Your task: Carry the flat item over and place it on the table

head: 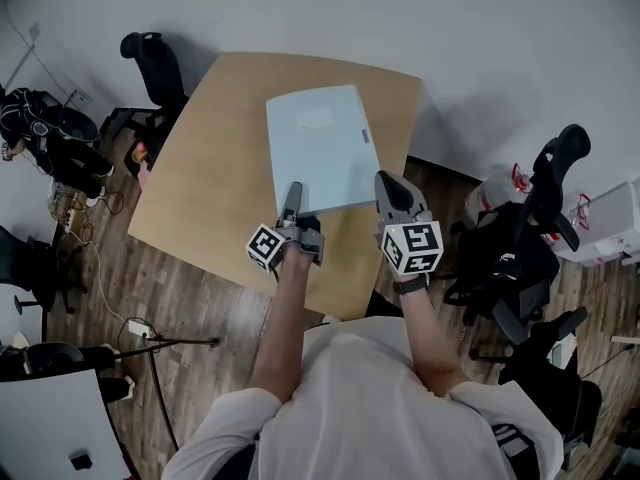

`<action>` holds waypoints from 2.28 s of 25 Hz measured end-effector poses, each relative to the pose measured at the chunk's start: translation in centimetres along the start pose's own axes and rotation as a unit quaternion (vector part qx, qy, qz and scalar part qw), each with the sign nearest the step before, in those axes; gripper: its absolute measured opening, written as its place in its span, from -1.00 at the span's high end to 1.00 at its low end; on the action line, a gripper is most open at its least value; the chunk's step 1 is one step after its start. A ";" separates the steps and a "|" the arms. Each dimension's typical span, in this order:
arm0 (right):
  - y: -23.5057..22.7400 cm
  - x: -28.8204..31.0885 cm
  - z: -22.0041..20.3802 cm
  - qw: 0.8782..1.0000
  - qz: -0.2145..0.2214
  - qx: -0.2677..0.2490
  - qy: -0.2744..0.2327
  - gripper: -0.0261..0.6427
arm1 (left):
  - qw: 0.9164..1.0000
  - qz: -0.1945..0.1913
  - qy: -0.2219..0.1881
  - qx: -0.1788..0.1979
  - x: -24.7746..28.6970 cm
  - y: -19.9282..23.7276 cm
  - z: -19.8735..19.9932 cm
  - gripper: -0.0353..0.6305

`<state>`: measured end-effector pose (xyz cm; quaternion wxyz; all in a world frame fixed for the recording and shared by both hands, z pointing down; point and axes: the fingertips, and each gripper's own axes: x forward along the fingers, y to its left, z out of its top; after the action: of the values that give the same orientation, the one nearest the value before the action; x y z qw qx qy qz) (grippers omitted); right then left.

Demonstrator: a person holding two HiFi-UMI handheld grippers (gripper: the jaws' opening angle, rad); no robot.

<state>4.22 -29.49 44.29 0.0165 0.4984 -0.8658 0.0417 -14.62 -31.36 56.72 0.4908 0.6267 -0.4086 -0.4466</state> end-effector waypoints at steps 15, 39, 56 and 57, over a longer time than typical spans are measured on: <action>-1.3 4.8 -4.8 0.997 0.036 0.030 0.056 0.89 | 0.996 0.085 -0.008 -0.009 0.6 7.0 -0.7 0.01; -1.8 7.2 -10.2 0.992 0.033 0.045 0.115 0.89 | 0.985 0.162 -0.003 -0.059 -0.7 14.4 -1.2 0.01; -1.0 5.6 -10.9 0.991 0.018 0.032 0.129 0.89 | 0.983 0.158 -0.018 -0.089 -1.7 15.9 -0.8 0.00; -0.9 5.6 -10.9 0.991 0.019 0.032 0.130 0.89 | 0.983 0.158 -0.018 -0.088 -1.8 16.0 -0.8 0.00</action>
<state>2.02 -33.74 55.59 0.1119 0.4730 -0.8636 0.1338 -15.49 -32.44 72.80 0.6015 0.5003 -0.4701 -0.4086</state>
